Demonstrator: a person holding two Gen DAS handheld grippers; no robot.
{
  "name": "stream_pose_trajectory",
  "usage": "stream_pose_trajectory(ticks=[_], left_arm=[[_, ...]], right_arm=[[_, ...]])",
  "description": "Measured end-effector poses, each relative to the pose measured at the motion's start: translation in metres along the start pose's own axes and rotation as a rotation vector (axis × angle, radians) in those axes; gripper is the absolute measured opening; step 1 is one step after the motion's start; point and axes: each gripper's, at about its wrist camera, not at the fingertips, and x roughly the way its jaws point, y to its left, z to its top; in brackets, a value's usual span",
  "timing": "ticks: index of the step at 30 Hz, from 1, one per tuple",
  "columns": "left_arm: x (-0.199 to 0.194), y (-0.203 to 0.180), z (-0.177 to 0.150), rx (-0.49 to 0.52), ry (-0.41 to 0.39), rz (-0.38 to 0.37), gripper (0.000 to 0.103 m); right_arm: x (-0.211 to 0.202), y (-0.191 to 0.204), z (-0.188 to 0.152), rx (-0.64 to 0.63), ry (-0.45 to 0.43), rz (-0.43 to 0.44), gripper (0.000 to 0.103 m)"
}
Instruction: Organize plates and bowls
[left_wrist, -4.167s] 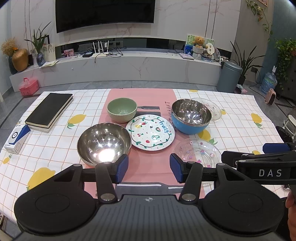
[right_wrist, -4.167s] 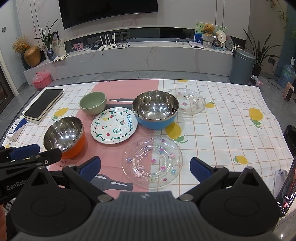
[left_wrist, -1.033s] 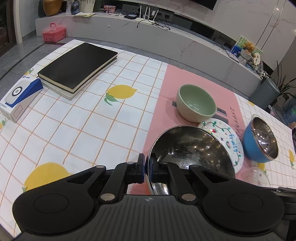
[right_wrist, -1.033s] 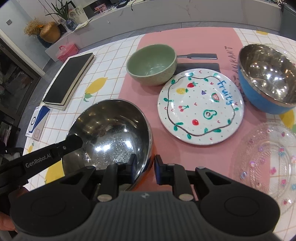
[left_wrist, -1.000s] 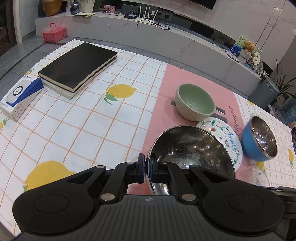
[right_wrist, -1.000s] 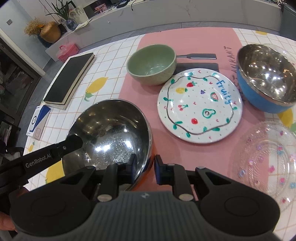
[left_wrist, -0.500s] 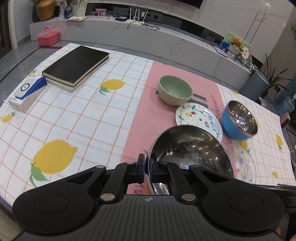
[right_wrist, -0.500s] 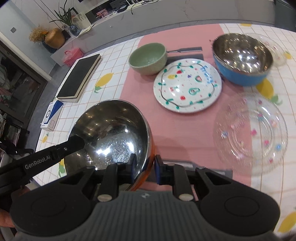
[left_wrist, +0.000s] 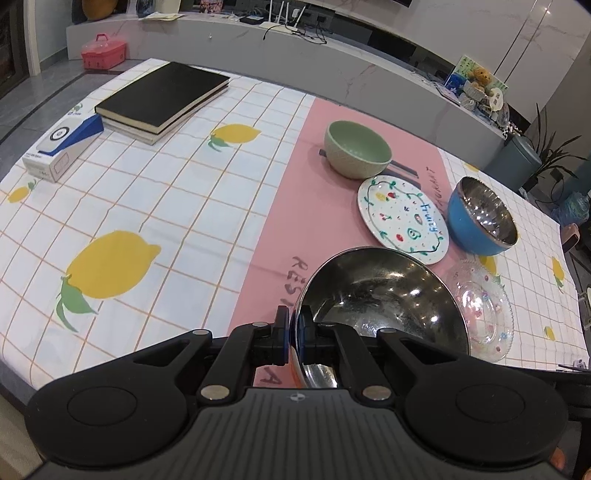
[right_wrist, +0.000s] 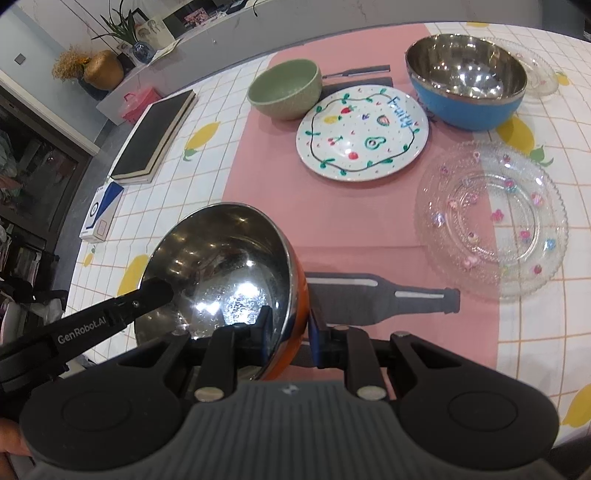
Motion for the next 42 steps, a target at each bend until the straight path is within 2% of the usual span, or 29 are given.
stream_pose_trajectory(ticks=[10,19,26,28,29,31,32,37,42], left_arm=[[0.008,0.006,-0.008,0.001,0.066,-0.002,0.005],[0.019,0.009,-0.011,0.01,0.131,0.008,0.004],[0.019,0.006,-0.01,0.023,0.142,0.027,0.006],[0.02,0.006,-0.009,0.022,0.144,0.033,0.008],[0.02,0.006,-0.009,0.02,0.141,0.033,0.009],[0.018,0.007,-0.009,0.019,0.134,0.037,0.024],[0.016,0.007,-0.009,0.019,0.128,0.041,0.026],[0.002,0.005,-0.003,0.034,0.087,0.051,0.03],[-0.019,-0.004,0.007,0.058,0.022,0.061,0.031]], right_arm=[[0.01,-0.002,-0.009,0.015,0.054,-0.021,0.019],[0.017,-0.001,-0.013,0.007,0.073,-0.042,0.019],[0.013,0.0,-0.013,-0.007,0.059,-0.05,0.022],[0.01,0.002,-0.012,-0.026,0.046,-0.071,0.029],[0.009,0.002,-0.012,-0.032,0.04,-0.076,0.036],[0.007,0.002,-0.012,-0.039,0.035,-0.086,0.041],[0.006,0.001,-0.012,-0.042,0.035,-0.087,0.042],[-0.004,0.002,-0.014,-0.056,0.02,-0.09,0.048],[-0.023,0.006,-0.015,-0.094,-0.038,-0.104,0.054]])
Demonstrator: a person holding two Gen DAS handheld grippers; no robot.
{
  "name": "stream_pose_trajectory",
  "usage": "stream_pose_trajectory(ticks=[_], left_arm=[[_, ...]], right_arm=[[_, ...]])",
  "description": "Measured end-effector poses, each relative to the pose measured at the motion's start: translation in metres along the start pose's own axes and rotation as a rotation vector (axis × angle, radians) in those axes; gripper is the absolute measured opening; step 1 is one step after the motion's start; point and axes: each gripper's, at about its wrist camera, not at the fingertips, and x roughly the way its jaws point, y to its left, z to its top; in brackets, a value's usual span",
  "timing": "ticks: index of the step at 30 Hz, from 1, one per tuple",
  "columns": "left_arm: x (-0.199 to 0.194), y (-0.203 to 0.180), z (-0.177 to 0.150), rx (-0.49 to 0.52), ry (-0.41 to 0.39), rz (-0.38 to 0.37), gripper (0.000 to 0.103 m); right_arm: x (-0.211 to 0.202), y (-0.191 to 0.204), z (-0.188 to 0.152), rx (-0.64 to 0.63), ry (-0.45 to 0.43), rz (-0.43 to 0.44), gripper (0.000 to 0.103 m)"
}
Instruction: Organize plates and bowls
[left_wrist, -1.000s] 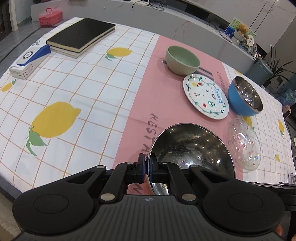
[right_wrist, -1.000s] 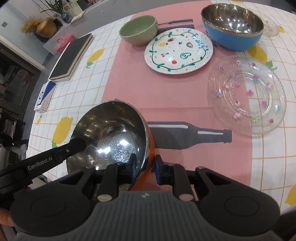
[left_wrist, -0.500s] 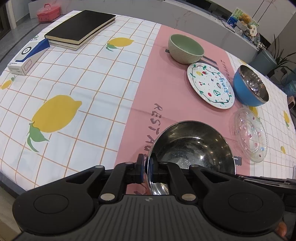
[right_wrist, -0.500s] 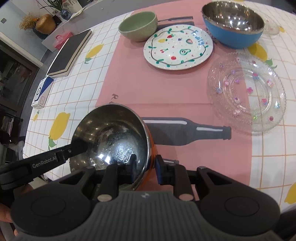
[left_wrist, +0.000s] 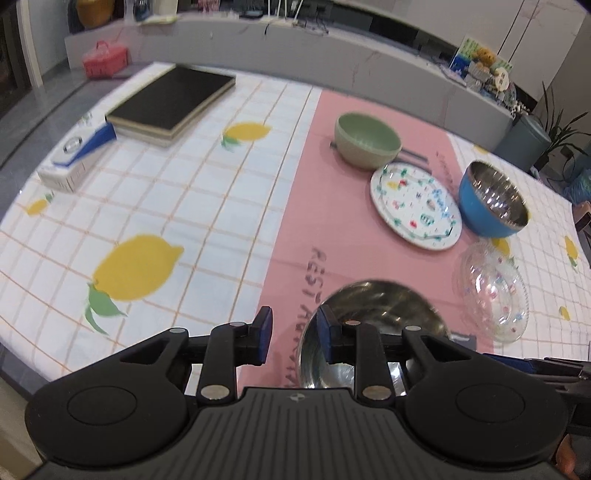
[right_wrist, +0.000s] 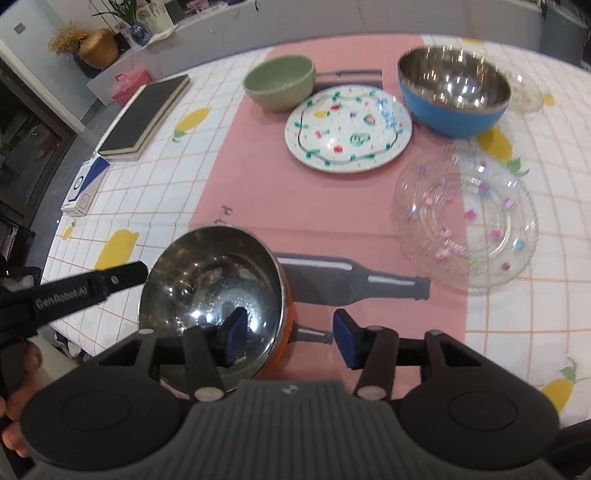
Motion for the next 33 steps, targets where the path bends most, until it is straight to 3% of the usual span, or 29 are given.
stream_pose_trajectory(ticks=[8,20,33], left_arm=[[-0.033,-0.031,0.013,0.065,-0.095,-0.036,0.031],[-0.058,-0.092,0.034,0.133,-0.17,-0.14,0.03],[-0.041,-0.164,0.051,0.242,-0.206,-0.211,0.03]], right_arm=[[-0.032,-0.009,0.005,-0.004,-0.083,-0.01,0.055],[-0.072,-0.051,0.014,0.06,-0.2,-0.051,0.055],[-0.096,-0.099,0.036,0.11,-0.31,-0.142,0.055]])
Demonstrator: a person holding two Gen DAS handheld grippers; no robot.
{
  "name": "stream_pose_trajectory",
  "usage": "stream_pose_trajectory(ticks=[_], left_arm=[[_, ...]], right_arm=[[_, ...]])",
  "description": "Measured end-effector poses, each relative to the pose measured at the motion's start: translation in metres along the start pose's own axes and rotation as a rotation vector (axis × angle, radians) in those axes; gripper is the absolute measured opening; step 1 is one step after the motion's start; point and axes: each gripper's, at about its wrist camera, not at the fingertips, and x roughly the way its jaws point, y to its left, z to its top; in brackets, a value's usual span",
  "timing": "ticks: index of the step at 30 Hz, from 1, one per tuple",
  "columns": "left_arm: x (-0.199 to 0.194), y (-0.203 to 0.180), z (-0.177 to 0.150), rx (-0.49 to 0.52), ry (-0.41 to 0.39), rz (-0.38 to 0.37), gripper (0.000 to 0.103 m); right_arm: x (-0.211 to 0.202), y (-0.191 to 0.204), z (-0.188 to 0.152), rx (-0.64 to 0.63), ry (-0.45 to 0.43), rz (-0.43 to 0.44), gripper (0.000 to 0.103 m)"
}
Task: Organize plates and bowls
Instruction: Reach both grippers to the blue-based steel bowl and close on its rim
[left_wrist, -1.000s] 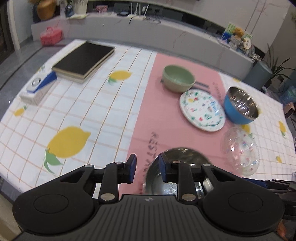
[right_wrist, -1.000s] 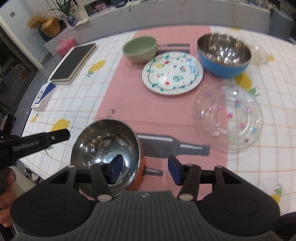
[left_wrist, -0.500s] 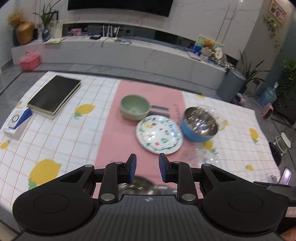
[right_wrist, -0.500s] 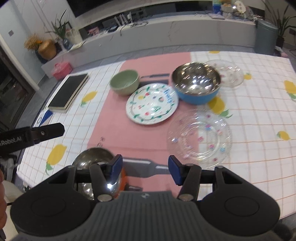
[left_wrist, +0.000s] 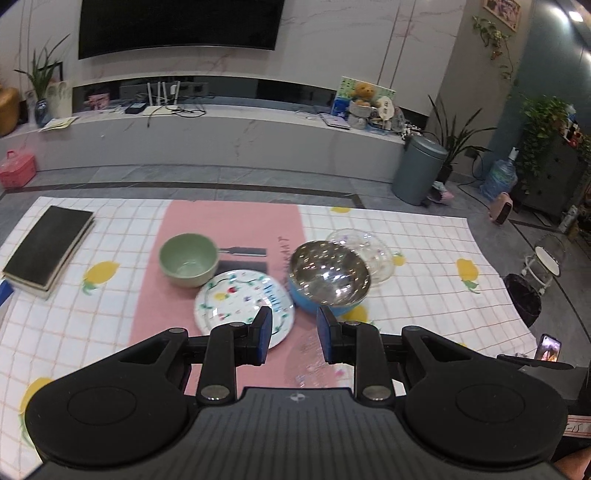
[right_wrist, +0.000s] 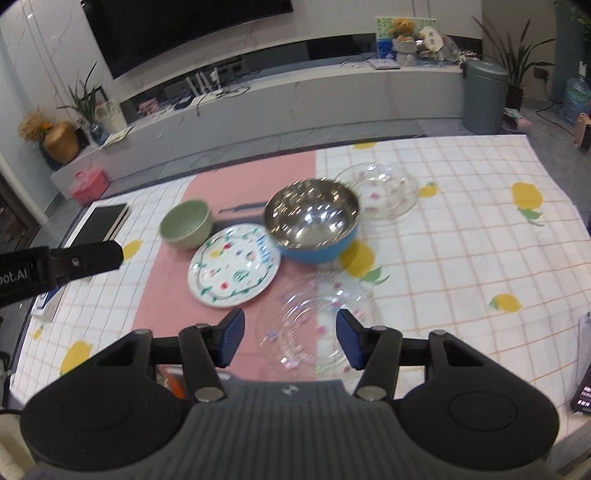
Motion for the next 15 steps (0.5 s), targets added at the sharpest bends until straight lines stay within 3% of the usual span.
stream_pose_trajectory(ticks=[15], left_arm=[[0.071,-0.017,0.033,-0.074,0.032,-0.037,0.03]], right_arm=[[0.043,-0.05,0.059,0.16,-0.038,-0.021,0.055]])
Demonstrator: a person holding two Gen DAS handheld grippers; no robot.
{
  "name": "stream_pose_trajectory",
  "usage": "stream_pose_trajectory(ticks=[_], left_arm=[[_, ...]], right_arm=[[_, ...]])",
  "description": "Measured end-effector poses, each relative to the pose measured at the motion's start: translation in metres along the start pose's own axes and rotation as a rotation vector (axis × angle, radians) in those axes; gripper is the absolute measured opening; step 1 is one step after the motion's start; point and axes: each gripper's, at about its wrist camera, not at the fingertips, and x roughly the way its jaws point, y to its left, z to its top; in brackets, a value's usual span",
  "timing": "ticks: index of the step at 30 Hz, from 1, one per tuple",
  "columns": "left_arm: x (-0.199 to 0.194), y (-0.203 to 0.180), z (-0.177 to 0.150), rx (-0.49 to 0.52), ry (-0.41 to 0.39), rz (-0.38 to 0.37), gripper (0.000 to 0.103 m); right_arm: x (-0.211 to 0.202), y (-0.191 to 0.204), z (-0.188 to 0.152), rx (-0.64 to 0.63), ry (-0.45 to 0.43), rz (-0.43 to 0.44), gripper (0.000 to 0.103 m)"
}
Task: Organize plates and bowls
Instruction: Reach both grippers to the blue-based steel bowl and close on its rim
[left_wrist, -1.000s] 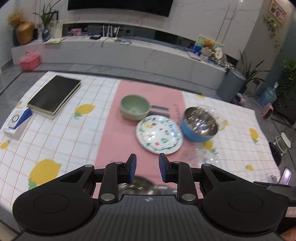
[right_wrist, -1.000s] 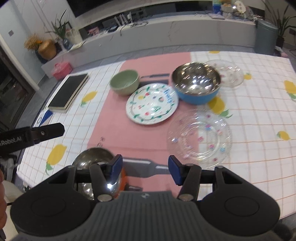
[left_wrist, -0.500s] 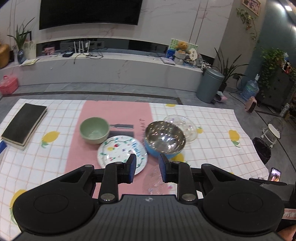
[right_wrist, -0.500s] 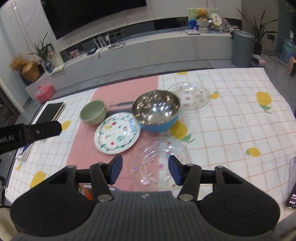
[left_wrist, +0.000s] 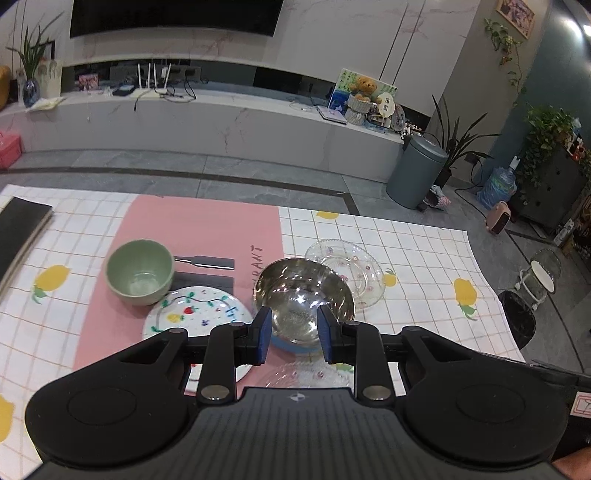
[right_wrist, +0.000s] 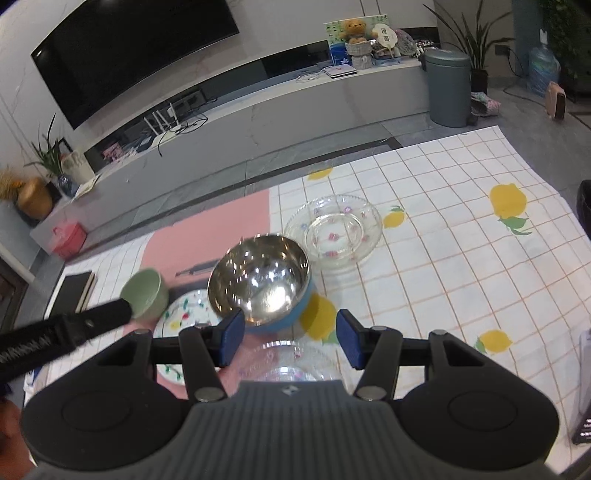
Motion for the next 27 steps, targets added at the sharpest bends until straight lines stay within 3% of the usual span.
stream_pose_trajectory(ticks=[10,16,27], left_arm=[[0.061,0.011,0.023,-0.085,0.075,0.054,0.031],[0.091,0.022,0.026,-0.08,0.101,0.115,0.041],[0.129,0.038,0.022,-0.125,0.15,0.145,0.048]], right_arm=[[0.068,0.009,0.027,0.013,0.096,-0.057,0.055],[0.11,0.005,0.03,0.029,0.178,-0.111,0.054],[0.144,-0.006,0.025,0.089,0.256,-0.116,0.054]])
